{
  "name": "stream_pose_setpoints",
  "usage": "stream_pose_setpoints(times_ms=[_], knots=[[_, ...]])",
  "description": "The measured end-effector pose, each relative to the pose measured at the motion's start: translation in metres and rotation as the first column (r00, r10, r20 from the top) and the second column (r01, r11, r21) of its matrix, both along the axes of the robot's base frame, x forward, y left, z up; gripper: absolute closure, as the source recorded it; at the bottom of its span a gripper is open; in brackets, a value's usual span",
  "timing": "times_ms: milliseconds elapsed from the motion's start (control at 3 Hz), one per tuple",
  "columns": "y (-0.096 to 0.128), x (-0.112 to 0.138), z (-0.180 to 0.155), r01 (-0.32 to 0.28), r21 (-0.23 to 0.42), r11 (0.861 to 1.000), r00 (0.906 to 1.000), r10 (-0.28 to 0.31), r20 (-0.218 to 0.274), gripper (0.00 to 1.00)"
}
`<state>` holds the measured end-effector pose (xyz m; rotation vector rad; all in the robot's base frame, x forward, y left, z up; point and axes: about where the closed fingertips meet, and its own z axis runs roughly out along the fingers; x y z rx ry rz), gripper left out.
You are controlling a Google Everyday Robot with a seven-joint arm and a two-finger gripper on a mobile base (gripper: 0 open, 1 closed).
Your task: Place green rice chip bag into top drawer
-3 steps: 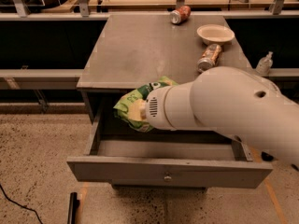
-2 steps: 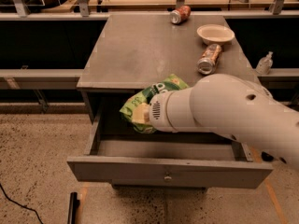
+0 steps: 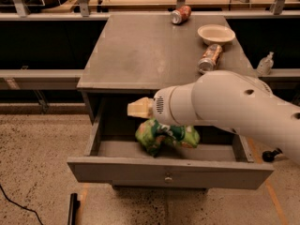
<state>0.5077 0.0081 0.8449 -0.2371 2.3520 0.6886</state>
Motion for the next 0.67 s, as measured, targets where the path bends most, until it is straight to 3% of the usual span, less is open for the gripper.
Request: stream_pose_setpoints(times_ms=[333, 667], knots=[[0.000, 0.006, 0.004, -0.007, -0.007, 1.000, 0.9999, 0.007, 0.013, 0.00], [-0.010, 0.007, 0.022, 0.008, 0.000, 1.000, 0.9986, -0.008, 0.053, 0.00]])
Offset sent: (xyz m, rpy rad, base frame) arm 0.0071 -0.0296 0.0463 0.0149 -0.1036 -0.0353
